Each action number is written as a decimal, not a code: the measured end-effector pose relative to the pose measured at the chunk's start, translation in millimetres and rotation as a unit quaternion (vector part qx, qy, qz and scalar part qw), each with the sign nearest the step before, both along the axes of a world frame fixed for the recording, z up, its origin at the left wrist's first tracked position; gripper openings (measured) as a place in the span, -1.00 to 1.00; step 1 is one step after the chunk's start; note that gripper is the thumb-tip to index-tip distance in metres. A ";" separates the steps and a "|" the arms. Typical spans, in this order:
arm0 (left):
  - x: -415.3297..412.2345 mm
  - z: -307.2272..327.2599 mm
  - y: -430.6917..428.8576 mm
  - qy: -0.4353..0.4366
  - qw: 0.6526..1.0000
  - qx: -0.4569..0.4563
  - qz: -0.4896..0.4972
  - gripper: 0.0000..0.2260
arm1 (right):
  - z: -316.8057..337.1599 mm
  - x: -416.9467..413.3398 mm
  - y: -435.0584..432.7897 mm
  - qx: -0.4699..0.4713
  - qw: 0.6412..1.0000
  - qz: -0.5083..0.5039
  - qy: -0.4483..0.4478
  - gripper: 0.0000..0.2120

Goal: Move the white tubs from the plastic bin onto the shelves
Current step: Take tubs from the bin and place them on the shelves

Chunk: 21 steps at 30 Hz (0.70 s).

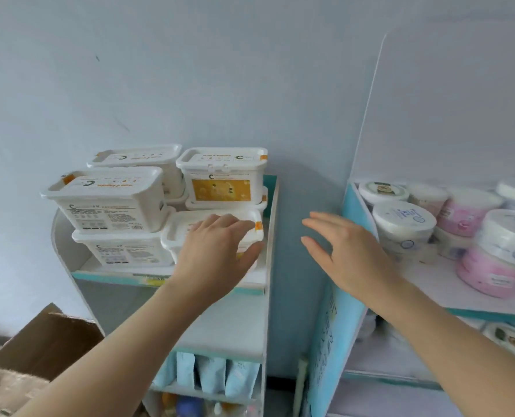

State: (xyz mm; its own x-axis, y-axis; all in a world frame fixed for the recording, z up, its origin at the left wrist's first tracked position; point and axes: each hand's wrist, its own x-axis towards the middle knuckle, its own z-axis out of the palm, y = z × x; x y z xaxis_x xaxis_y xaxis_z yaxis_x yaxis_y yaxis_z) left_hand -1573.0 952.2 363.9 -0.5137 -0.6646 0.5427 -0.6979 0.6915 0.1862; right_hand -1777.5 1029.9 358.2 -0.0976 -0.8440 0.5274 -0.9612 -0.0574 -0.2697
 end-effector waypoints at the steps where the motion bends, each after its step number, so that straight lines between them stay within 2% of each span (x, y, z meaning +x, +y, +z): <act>1: -3.0 -9.0 9.7 -0.004 1.000 -0.001 -0.021 -0.67 | -8.0 -1.1 15.8 0.002 1.000 -0.015 0.001 -0.69; 4: -14.5 -37.3 42.0 -0.012 0.996 0.020 -0.088 -0.66 | -32.3 -4.5 65.6 0.018 0.998 -0.058 -0.013 -0.72; 7: -30.0 -71.3 80.1 -0.029 0.985 0.073 -0.152 -0.57 | -60.0 -11.2 122.5 0.066 0.993 -0.096 -0.019 -0.75; 9: -41.0 -95.0 107.2 -0.049 0.976 0.107 -0.184 -0.58 | -79.0 -17.6 164.8 0.103 0.986 -0.131 -0.030 -0.74; 14: -71.7 -147.6 173.7 -0.104 0.940 0.206 -0.252 -0.65 | -114.8 -39.1 269.1 0.193 0.946 -0.251 -0.069 -0.66; 21: -134.4 -206.1 251.6 -0.205 0.893 0.274 -0.292 -0.67 | -157.7 -89.6 382.7 0.256 0.877 -0.380 -0.143 -0.67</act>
State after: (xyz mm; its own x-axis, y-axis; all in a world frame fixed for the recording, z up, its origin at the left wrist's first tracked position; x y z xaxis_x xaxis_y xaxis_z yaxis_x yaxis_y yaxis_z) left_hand -1707.4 1203.9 157.8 -0.9406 -0.3259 -0.0953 -0.3348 0.8433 0.4204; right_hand -1867.1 1412.6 200.5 -0.8010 -0.5973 -0.0402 -0.5585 0.7697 -0.3093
